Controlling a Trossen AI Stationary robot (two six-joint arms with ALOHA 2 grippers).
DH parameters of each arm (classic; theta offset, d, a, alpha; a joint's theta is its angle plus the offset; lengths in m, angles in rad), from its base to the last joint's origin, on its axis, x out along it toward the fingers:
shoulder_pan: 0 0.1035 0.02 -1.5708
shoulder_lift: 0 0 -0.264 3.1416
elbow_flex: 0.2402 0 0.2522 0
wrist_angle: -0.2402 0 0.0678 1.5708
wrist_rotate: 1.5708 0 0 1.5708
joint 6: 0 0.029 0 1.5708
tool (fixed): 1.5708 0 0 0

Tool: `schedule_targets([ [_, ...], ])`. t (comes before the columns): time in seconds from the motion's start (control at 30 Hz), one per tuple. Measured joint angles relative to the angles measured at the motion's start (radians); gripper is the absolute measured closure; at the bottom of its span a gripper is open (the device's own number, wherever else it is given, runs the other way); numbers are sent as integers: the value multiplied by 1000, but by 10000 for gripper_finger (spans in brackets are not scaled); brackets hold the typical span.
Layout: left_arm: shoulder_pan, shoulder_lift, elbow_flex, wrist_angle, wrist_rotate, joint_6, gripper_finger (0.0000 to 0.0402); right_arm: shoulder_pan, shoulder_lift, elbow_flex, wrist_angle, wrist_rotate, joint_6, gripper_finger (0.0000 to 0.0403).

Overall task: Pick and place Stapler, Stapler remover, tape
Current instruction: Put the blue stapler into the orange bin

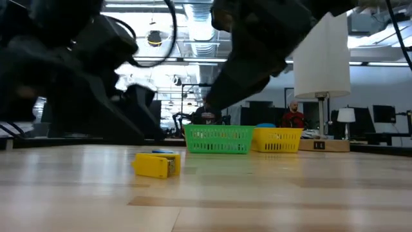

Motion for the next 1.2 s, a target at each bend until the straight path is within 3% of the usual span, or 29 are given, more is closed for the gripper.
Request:
schedule_targets([
  [0.17,50,20,48,-90,68,2,195,41,0,0,-45,69,-13,117],
  [0.43,97,20,72,-111,210,45,195,47,0,0,-60,70,-15,117],
  [0.63,96,23,73,-151,223,43,209,47,0,0,-61,72,-21,117],
  [1.2,97,62,74,-118,239,19,300,45,0,0,-59,103,-26,117],
])
